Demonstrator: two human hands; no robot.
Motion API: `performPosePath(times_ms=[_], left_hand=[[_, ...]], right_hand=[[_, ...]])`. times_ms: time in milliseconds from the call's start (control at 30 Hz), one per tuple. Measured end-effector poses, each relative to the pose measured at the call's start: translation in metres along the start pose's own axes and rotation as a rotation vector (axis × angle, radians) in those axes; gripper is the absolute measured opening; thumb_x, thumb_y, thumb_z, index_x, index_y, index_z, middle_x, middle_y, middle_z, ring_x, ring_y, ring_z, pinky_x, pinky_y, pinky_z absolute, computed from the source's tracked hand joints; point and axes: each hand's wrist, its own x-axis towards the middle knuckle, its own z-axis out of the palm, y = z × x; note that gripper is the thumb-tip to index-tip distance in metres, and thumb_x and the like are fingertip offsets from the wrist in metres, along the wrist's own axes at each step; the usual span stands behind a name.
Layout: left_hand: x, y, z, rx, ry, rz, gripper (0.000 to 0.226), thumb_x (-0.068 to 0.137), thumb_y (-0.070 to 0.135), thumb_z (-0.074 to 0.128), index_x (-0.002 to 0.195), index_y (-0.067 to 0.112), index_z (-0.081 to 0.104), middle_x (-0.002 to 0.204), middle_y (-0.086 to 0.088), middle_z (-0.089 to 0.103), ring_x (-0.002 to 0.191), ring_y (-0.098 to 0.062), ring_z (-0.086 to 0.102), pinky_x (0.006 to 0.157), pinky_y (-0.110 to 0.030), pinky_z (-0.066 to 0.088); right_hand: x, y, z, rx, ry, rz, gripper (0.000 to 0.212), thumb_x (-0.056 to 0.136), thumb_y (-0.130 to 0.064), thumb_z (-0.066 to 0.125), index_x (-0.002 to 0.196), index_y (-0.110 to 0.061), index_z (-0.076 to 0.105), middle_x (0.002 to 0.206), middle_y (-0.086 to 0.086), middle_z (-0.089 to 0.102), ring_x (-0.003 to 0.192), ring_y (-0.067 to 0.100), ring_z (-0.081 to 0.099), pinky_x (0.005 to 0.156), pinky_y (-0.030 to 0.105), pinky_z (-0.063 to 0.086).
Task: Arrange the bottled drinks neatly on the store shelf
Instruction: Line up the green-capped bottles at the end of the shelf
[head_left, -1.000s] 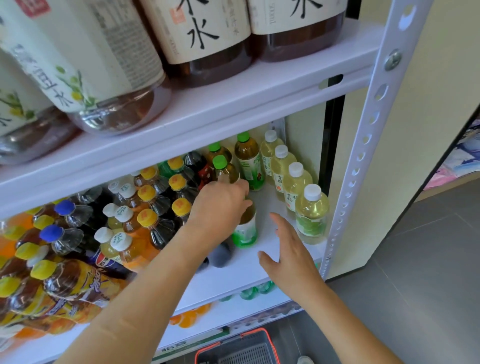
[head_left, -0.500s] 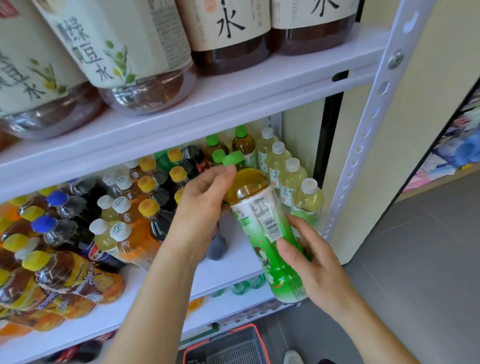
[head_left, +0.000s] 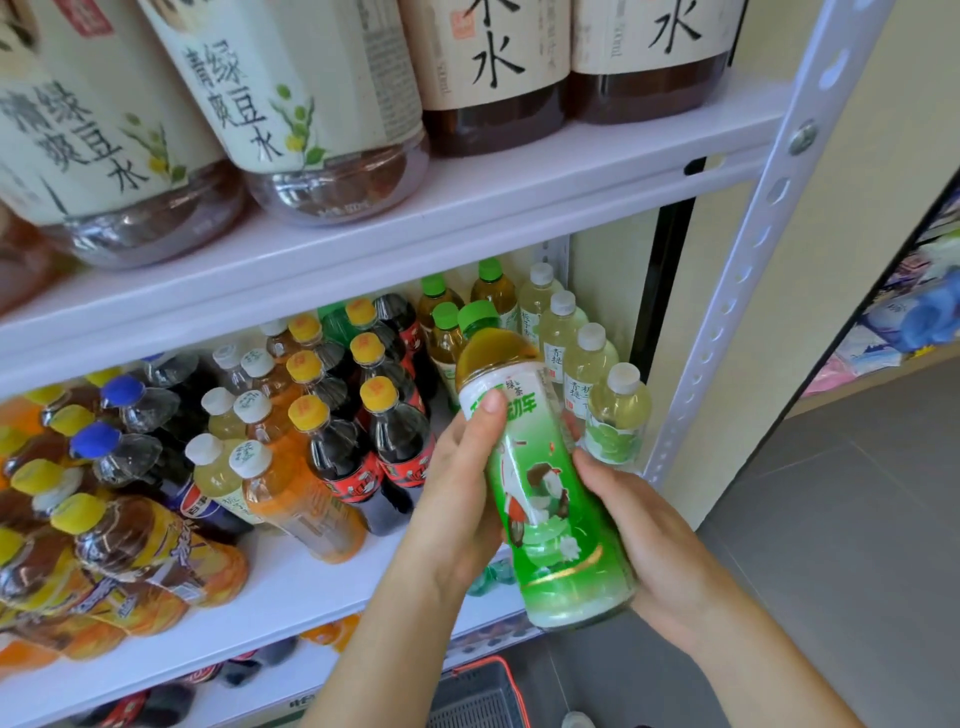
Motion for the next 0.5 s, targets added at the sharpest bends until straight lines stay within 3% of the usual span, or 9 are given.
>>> performPosePath(times_ms=[100, 167, 200, 267, 333, 400, 500], left_hand=[[0.003, 0.0, 0.004, 0.018, 0.143, 0.129, 0.07, 0.068, 0.041, 0.082, 0.122, 0.004, 0.058, 0.107, -0.024, 0.067, 0.092, -0.034, 0.069, 0.075, -0.041, 0.058], [0.005, 0.0, 0.007, 0.028, 0.198, 0.215, 0.063, 0.069, 0.033, 0.082, 0.122, 0.01, 0.057, 0.106, -0.015, 0.07, 0.094, -0.03, 0.07, 0.075, -0.04, 0.058], [0.006, 0.0, 0.008, 0.031, 0.216, 0.243, 0.06, 0.071, 0.03, 0.082, 0.122, 0.012, 0.056, 0.105, -0.011, 0.072, 0.095, -0.027, 0.071, 0.075, -0.039, 0.058], [0.007, -0.002, 0.01, 0.029, 0.236, 0.262, 0.057, 0.073, 0.029, 0.08, 0.122, 0.015, 0.055, 0.104, -0.006, 0.073, 0.094, -0.024, 0.072, 0.075, -0.038, 0.058], [0.006, -0.002, 0.011, 0.024, 0.226, 0.248, 0.059, 0.073, 0.031, 0.08, 0.124, 0.015, 0.054, 0.105, -0.005, 0.073, 0.095, -0.022, 0.072, 0.075, -0.037, 0.057], [0.006, -0.001, 0.01, 0.02, 0.2, 0.213, 0.064, 0.072, 0.032, 0.081, 0.127, 0.016, 0.053, 0.112, -0.009, 0.072, 0.101, -0.026, 0.071, 0.078, -0.039, 0.058], [0.006, 0.009, 0.003, -0.026, 0.111, 0.126, 0.072, 0.074, 0.033, 0.081, 0.136, 0.011, 0.05, 0.131, -0.024, 0.06, 0.116, -0.036, 0.062, 0.094, -0.052, 0.054]], right_hand=[[-0.003, -0.007, 0.003, -0.337, 0.059, -0.051, 0.046, 0.085, -0.067, 0.05, 0.111, -0.035, 0.07, 0.113, -0.009, 0.073, 0.11, 0.008, 0.065, 0.101, 0.039, 0.049], [-0.007, -0.008, 0.008, -0.476, 0.052, -0.124, 0.041, 0.082, -0.068, 0.056, 0.118, -0.049, 0.058, 0.112, -0.02, 0.069, 0.105, -0.003, 0.064, 0.092, 0.021, 0.052], [-0.009, -0.007, 0.009, -0.557, 0.084, -0.163, 0.047, 0.076, -0.067, 0.061, 0.12, -0.056, 0.047, 0.112, -0.024, 0.065, 0.102, -0.008, 0.062, 0.085, 0.013, 0.051], [-0.012, -0.001, 0.009, -0.701, 0.188, -0.237, 0.067, 0.066, -0.064, 0.069, 0.124, -0.06, 0.034, 0.112, -0.026, 0.056, 0.102, -0.006, 0.059, 0.08, 0.015, 0.051], [-0.014, 0.002, 0.009, -0.685, 0.235, -0.291, 0.07, 0.065, -0.059, 0.071, 0.125, -0.056, 0.035, 0.108, -0.026, 0.056, 0.098, 0.002, 0.063, 0.081, 0.025, 0.054], [-0.015, 0.001, 0.004, -0.627, 0.216, -0.325, 0.066, 0.067, -0.054, 0.074, 0.125, -0.053, 0.041, 0.108, -0.024, 0.06, 0.096, 0.006, 0.066, 0.078, 0.024, 0.056], [-0.017, -0.004, -0.004, -0.445, 0.125, -0.292, 0.059, 0.071, -0.05, 0.076, 0.125, -0.049, 0.052, 0.108, -0.011, 0.069, 0.099, 0.011, 0.069, 0.08, 0.025, 0.055]])
